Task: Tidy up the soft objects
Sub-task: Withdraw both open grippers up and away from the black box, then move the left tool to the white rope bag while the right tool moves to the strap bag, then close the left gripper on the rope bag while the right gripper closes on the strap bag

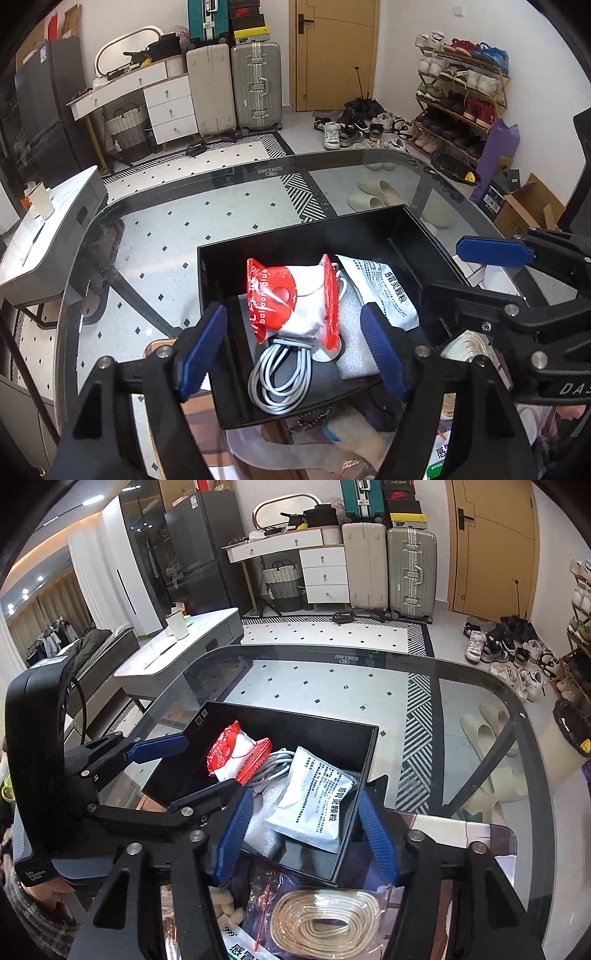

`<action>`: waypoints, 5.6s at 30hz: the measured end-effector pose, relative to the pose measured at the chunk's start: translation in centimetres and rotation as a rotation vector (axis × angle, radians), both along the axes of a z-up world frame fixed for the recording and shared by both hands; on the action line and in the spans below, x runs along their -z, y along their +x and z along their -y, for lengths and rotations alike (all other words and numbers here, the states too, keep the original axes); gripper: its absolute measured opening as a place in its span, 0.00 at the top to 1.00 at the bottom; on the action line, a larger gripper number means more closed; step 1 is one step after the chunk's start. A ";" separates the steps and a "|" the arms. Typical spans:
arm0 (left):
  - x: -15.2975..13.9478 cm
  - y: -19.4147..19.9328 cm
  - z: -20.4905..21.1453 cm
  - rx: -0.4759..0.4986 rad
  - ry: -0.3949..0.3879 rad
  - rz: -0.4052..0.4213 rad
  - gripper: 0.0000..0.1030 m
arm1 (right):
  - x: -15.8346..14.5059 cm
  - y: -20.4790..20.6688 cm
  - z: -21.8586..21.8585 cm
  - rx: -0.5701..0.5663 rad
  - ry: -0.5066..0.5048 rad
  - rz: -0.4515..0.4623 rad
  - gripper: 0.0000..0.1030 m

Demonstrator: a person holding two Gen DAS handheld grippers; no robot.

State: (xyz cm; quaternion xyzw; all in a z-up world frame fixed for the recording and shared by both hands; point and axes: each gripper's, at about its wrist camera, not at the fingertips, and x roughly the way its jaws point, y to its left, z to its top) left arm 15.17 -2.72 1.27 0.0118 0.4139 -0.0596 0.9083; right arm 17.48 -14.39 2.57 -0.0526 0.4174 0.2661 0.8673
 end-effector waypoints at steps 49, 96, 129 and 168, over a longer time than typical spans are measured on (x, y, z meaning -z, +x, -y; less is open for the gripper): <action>1.3 -12.0 0.2 -0.071 -0.038 -0.039 0.00 | 1.5 -7.5 3.0 0.032 -0.018 -0.041 0.02; 4.6 -15.4 2.1 -0.097 -0.155 -0.130 0.00 | 5.8 -6.2 3.6 0.067 -0.039 -0.118 0.02; 5.1 -15.2 0.3 -0.110 -0.138 -0.177 0.00 | 7.4 -4.9 3.6 0.090 -0.087 -0.139 0.02; 5.3 -15.6 1.0 -0.173 -0.007 -0.137 0.40 | 8.0 -6.3 2.3 0.050 -0.206 -0.081 0.43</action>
